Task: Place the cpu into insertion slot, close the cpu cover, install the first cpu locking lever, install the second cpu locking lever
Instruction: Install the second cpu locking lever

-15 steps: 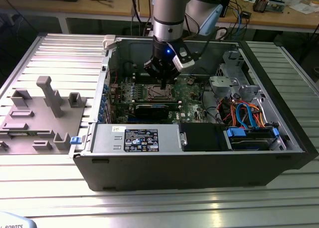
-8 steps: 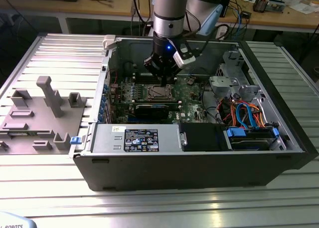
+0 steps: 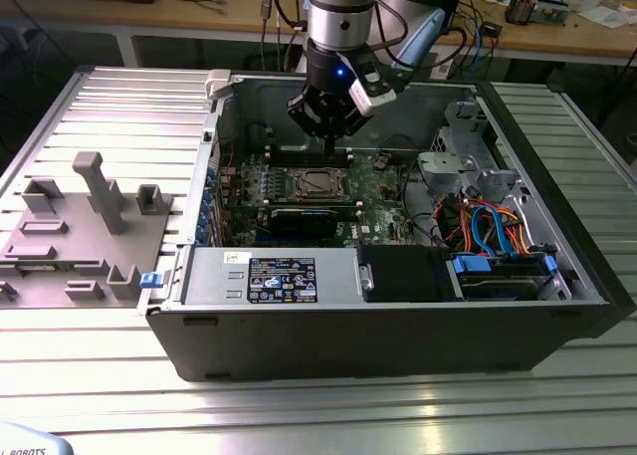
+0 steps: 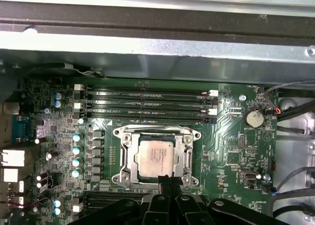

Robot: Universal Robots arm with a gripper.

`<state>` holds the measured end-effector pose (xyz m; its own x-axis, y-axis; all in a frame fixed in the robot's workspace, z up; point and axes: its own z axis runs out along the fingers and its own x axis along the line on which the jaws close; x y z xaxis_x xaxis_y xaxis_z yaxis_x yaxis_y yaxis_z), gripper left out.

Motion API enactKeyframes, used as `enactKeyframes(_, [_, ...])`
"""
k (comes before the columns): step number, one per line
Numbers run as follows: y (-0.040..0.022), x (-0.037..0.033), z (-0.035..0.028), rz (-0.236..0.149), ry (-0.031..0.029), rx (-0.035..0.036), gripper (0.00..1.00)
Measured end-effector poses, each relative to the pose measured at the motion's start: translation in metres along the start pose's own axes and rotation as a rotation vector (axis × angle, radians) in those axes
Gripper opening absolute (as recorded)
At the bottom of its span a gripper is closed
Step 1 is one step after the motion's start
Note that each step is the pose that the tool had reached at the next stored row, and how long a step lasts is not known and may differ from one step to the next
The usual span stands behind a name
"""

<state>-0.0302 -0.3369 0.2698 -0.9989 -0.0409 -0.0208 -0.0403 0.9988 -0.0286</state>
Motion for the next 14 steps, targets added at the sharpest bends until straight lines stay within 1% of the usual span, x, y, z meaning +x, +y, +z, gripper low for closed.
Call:
enactKeyframes(3, [-0.0048, 0.0002, 0.0002, 0.000, -0.0001, -0.0005, 0.11])
enactKeyframes(4, [-0.0079, 0.0004, 0.0003, 0.000, -0.0001, -0.0008, 0.11])
enactKeyframes(8, [-0.0129, 0.0006, 0.0006, 0.000, -0.0001, -0.0007, 0.11])
enactKeyframes(10, [-0.0160, 0.0007, 0.0013, 0.000, -0.0002, -0.0026, 0.11])
enactKeyframes(12, [-0.0200, 0.0010, 0.0021, 0.000, -0.0004, -0.0085, 0.11])
enactKeyframes(13, [-0.0215, 0.0012, 0.0024, 0.001, -0.0006, -0.0138, 0.11])
enactKeyframes(14, [-0.0241, 0.0018, 0.0029, 0.001, -0.0013, -0.0314, 0.11])
